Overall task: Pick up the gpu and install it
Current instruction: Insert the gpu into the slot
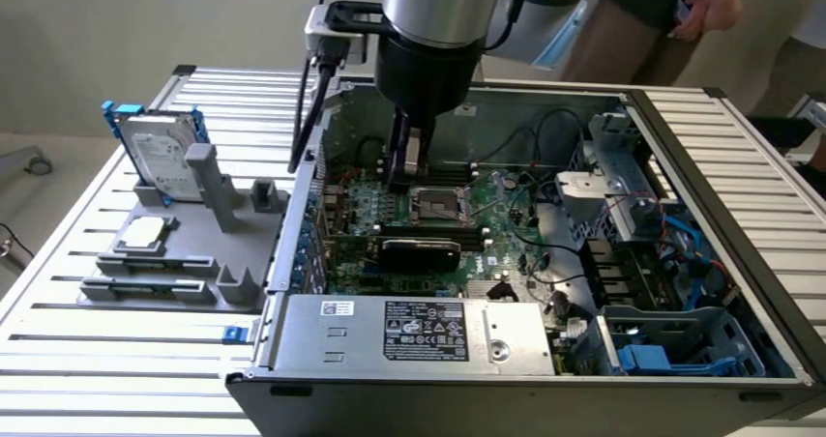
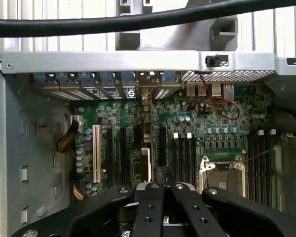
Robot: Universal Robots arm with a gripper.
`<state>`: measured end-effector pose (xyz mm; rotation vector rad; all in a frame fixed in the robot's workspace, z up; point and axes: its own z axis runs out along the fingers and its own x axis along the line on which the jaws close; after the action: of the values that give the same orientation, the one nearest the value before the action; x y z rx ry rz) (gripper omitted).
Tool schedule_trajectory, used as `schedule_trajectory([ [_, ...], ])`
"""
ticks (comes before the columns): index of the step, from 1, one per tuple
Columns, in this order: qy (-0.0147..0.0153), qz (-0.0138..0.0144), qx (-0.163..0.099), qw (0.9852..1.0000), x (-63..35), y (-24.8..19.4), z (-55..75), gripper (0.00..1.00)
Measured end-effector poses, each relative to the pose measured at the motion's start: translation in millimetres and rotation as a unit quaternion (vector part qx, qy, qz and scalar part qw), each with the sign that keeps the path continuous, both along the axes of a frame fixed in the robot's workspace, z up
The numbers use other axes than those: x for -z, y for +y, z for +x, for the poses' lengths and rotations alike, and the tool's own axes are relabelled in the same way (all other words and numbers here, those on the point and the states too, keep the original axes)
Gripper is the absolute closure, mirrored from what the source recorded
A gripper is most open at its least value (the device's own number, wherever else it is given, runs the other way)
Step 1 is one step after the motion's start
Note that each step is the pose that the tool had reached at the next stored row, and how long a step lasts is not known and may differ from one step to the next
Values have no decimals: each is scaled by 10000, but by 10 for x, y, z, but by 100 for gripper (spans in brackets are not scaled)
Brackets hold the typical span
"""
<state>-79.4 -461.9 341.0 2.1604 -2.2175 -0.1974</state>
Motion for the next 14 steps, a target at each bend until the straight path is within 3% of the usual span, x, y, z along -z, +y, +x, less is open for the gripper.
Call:
schedule_trajectory([
  [4,-40,7,1,10000,-45,0,11,89],
  [14,-40,7,4,10000,-48,0,12,89],
])
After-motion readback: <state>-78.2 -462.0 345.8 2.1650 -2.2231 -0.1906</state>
